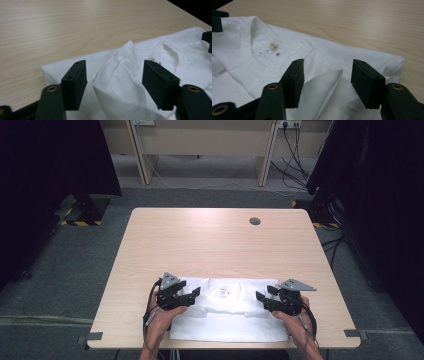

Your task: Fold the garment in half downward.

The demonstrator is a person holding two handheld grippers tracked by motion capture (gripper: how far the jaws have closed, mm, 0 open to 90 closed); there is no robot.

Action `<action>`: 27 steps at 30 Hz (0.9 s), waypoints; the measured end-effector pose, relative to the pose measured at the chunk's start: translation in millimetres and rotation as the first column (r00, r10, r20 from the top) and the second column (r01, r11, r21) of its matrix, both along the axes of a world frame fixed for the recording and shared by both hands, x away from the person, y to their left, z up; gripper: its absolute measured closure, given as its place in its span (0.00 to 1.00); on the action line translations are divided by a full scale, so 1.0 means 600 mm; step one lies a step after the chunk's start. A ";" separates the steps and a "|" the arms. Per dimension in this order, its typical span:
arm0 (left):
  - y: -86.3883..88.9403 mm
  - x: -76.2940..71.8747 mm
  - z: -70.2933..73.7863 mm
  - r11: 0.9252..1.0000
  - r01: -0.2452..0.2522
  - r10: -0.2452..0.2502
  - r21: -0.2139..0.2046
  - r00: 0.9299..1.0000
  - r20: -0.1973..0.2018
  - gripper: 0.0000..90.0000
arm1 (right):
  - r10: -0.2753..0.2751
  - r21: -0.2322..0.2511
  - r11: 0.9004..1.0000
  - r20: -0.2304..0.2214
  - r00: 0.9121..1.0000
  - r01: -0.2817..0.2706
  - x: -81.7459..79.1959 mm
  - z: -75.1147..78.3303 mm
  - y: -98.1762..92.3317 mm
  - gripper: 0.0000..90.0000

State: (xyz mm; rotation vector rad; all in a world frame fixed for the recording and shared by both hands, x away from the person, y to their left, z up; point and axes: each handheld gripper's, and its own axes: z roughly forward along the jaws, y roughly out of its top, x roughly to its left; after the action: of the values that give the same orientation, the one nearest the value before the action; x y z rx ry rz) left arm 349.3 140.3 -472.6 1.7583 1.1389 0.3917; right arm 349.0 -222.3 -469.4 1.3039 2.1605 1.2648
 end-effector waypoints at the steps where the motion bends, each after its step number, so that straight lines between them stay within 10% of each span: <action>1: 0.000 -0.001 0.000 1.000 0.002 -0.002 0.001 1.000 0.005 0.52 | 0.004 0.001 1.000 -0.004 1.000 -0.004 0.001 -0.003 0.000 0.57; 11: 0.002 -0.023 -0.004 1.000 0.002 -0.003 0.013 0.997 0.078 0.86 | 0.070 -0.026 0.997 0.081 0.994 -0.068 -0.013 -0.003 0.004 0.90; 27: 0.029 -0.110 0.011 0.989 0.086 -0.067 -0.117 0.985 0.158 0.93 | 0.132 0.017 0.990 0.161 0.978 -0.137 -0.095 0.021 -0.009 0.93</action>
State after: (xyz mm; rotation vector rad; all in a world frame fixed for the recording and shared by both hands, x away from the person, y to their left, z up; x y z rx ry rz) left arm 283.6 157.8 -466.0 1.6290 0.9627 0.3949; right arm 291.9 -227.6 -457.0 1.0428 2.1551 1.4049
